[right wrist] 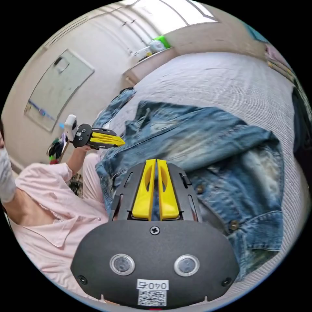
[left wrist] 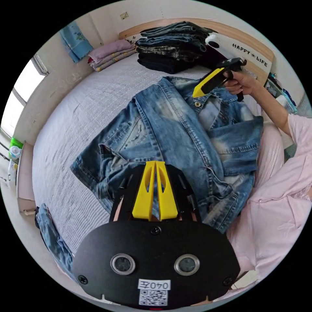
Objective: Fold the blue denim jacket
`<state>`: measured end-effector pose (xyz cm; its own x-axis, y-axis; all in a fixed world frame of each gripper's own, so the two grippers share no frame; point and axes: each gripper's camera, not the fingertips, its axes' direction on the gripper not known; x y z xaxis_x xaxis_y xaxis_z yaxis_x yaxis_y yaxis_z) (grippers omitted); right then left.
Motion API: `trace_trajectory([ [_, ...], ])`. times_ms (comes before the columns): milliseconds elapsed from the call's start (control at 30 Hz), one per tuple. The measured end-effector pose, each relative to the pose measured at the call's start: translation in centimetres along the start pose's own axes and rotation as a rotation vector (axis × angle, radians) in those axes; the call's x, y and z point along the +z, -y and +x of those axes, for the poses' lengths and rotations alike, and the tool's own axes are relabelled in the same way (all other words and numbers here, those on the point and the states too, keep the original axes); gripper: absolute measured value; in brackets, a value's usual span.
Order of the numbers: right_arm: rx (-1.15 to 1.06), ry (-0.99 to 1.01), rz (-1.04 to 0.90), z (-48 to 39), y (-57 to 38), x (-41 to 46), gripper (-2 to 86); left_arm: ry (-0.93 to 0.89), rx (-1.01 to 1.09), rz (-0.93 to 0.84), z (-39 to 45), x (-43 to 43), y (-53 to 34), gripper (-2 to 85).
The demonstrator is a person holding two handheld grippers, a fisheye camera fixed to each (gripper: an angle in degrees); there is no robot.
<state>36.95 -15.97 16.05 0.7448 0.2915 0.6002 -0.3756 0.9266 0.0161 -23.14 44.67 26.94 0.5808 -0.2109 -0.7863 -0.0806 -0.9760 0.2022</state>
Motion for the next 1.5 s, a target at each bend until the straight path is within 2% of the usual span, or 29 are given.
trace_trajectory([
  [67,-0.134,-0.004,-0.044,-5.3,-1.9,6.5,-0.6,-0.071,-0.014,0.006,3.4,-0.5,-3.3,-0.9],
  [200,-0.307,-0.119,-0.124,-10.3,-4.8,16.6,-0.9,0.012,-0.091,-0.026,5.6,1.3,-8.3,-0.9],
  [267,-0.350,-0.331,-0.166,-10.7,-6.5,23.0,-0.9,-0.062,-0.157,0.015,4.2,1.3,-9.4,-0.9],
  [367,-0.339,-0.422,-0.206,-11.4,-7.2,24.7,-1.0,-0.137,-0.229,0.019,2.2,-0.3,-10.8,-0.9],
  [500,-0.423,-0.458,-0.059,-13.6,-10.2,25.8,-1.0,-0.067,-0.343,0.150,1.9,-4.9,-15.8,-0.9],
  [600,-0.462,-0.488,-0.065,-13.0,-11.7,32.2,-1.0,-0.132,-0.388,0.113,1.9,-2.7,-17.6,-0.9],
  [633,-0.462,-0.505,-0.127,-12.1,-12.1,35.8,-1.0,-0.123,-0.387,0.080,1.9,-1.8,-17.8,-0.9],
  [667,-0.428,-0.526,-0.219,-10.8,-12.4,39.6,-1.0,-0.092,-0.376,-0.034,2.0,0.2,-18.2,-0.9],
  [700,-0.416,-0.540,-0.193,-10.6,-12.7,40.3,-1.0,-0.089,-0.388,0.021,2.1,-0.6,-19.1,-0.9],
  [767,-0.431,-0.573,-0.232,-10.5,-13.0,41.7,-1.0,-0.012,-0.400,-0.009,2.1,-2.7,-20.6,-0.9],
  [800,-0.426,-0.575,-0.213,-10.6,-13.0,41.7,-1.0,0.086,-0.417,0.024,2.3,-4.7,-22.3,-0.9],
  [833,-0.444,-0.566,-0.115,-11.1,-13.2,41.5,-1.0,0.118,-0.424,0.035,2.3,-5.6,-23.1,-0.9],
  [933,-0.475,-0.572,0.003,-11.3,-12.9,43.9,-0.9,0.114,-0.495,0.031,1.8,-7.9,-26.9,-0.9],
  [1000,-0.506,-0.585,-0.076,-10.1,-12.6,48.3,-0.9,0.135,-0.535,0.019,1.7,-8.6,-29.4,-0.9],
  [1033,-0.493,-0.600,-0.261,-8.5,-12.4,52.5,-0.8,0.156,-0.545,0.015,1.7,-8.8,-29.9,-0.9],
  [1133,-0.515,-0.679,-0.214,-9.2,-12.6,54.4,-0.5,0.258,-0.582,-0.009,1.3,-9.8,-32.6,-0.9],
  [1167,-0.566,-0.699,-0.108,-10.8,-13.4,54.2,-0.1,0.277,-0.593,-0.006,0.9,-10.2,-33.6,-0.9],
  [1233,-0.691,-0.653,-0.014,-13.5,-15.0,55.0,2.4,0.280,-0.618,0.009,0.0,-10.6,-35.0,-0.9],
  [1333,-0.826,-0.630,-0.080,-16.2,-16.9,60.4,12.6,0.263,-0.657,0.058,-2.1,-11.2,-36.8,-0.9],
  [1400,-0.869,-0.714,-0.112,-16.3,-17.9,64.0,13.1,0.216,-0.684,0.144,-3.9,-12.0,-38.4,-0.9],
  [1500,-0.894,-0.721,-0.129,-15.4,-18.6,67.7,11.8,0.125,-0.718,0.221,-6.1,-12.6,-40.4,-0.8],
])
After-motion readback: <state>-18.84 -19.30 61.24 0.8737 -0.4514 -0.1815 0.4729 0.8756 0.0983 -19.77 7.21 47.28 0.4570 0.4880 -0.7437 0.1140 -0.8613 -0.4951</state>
